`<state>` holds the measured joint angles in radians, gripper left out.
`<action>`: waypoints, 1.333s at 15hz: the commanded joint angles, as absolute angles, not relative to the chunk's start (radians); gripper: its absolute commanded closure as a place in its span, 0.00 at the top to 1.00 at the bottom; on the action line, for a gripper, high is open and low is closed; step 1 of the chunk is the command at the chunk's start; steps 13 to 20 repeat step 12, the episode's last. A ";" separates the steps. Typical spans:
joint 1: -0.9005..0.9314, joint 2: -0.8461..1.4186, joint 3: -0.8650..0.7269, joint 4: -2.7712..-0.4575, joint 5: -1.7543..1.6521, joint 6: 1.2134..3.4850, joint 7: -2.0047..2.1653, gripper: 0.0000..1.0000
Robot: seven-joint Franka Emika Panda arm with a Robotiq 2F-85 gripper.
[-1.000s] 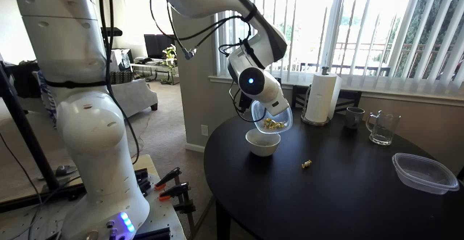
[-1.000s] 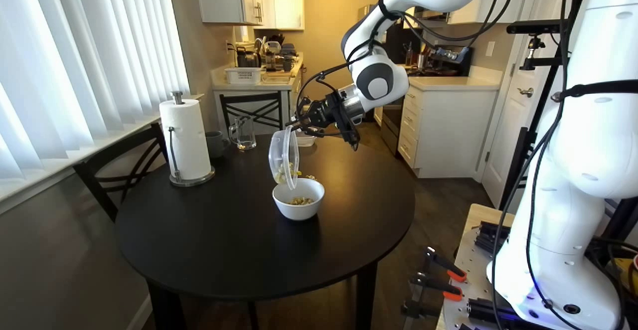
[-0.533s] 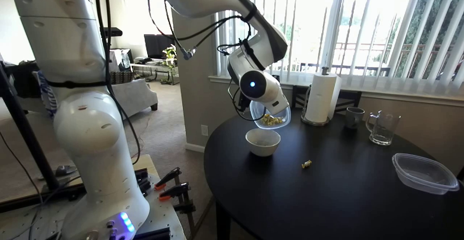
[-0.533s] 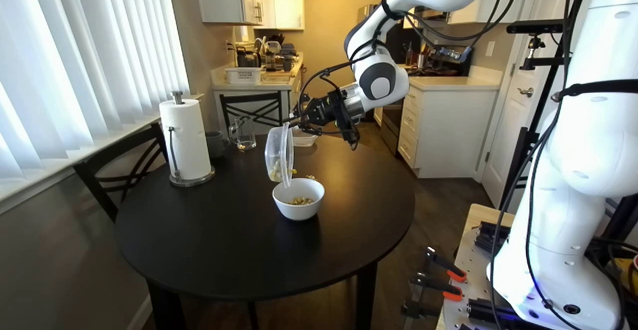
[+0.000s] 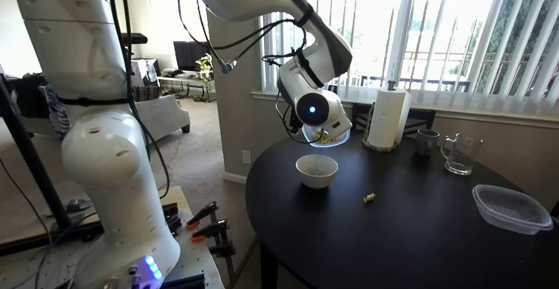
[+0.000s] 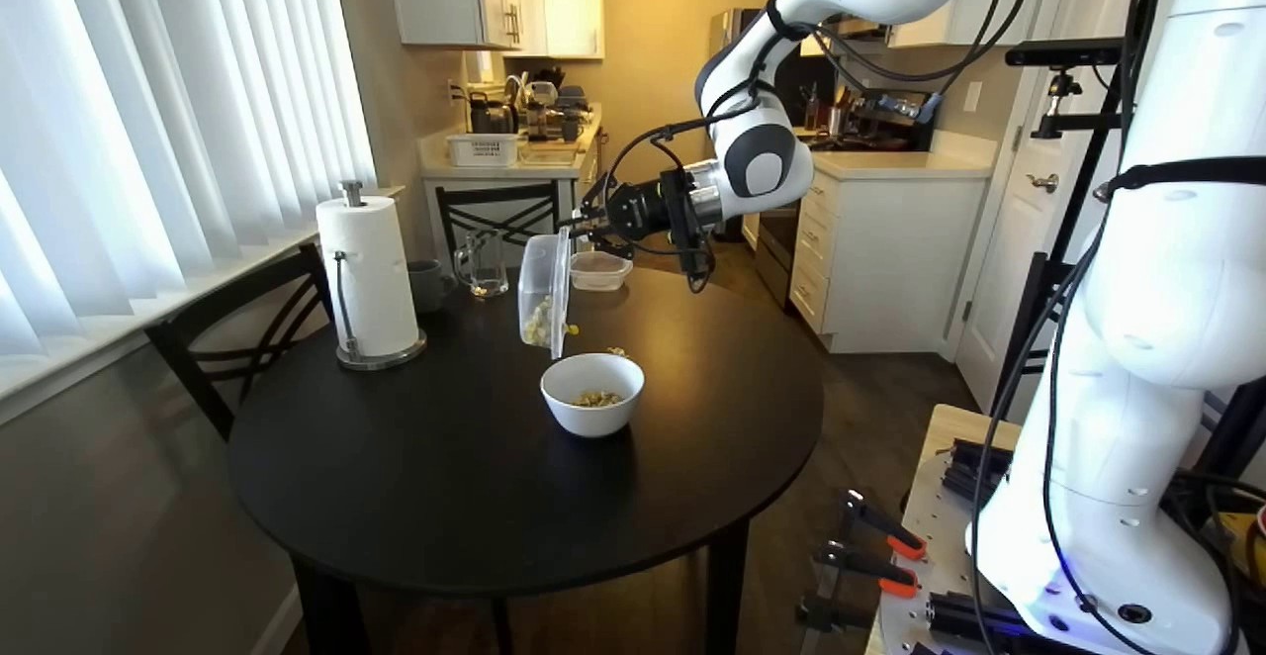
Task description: Pour the contents of the lunchbox into the bowl
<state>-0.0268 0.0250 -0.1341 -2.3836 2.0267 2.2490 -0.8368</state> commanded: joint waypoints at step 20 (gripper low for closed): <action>-0.094 0.000 -0.137 -2.413 1.977 2.132 -0.809 0.04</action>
